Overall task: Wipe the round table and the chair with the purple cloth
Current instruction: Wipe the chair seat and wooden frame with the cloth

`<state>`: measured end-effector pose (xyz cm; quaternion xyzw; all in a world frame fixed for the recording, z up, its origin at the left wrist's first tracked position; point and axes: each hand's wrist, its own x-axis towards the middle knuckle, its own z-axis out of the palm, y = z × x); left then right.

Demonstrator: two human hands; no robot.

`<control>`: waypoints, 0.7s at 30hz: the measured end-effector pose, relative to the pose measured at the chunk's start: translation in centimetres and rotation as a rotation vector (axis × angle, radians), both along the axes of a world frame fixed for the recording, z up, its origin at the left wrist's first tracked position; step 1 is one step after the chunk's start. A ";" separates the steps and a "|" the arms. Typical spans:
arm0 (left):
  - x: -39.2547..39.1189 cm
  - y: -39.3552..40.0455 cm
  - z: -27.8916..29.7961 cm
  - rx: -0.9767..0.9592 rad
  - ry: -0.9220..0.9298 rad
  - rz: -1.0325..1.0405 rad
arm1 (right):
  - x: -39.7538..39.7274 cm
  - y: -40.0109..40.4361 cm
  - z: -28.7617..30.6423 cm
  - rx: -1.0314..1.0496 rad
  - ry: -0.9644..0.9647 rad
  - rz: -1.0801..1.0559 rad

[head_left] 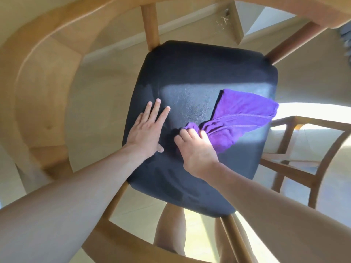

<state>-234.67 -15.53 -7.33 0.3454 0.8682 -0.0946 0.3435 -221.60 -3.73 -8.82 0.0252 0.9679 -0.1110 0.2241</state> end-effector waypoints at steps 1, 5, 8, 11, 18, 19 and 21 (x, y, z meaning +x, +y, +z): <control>0.0 0.0 0.0 0.001 -0.001 0.005 | 1.2 0.5 0.1 -0.003 -0.061 0.146; 0.2 0.4 0.1 -0.005 -0.005 0.027 | 1.0 2.9 1.6 -0.071 -0.306 0.281; 0.4 0.4 -0.1 0.002 -0.001 0.053 | -1.9 4.1 2.6 -0.202 -0.114 -0.286; 0.3 0.3 -0.4 0.015 0.006 0.059 | -5.5 5.2 2.1 -0.291 0.102 -0.835; -0.1 -0.1 -0.6 0.053 -0.014 0.090 | -3.3 -1.5 -0.2 -0.028 0.024 -0.241; -0.1 -0.1 -0.7 0.056 -0.018 0.091 | -1.6 -1.8 -0.2 -0.011 0.037 -0.091; -0.1 -0.2 -0.8 0.056 -0.017 0.089 | 1.2 -0.9 -0.5 -0.052 -0.044 0.172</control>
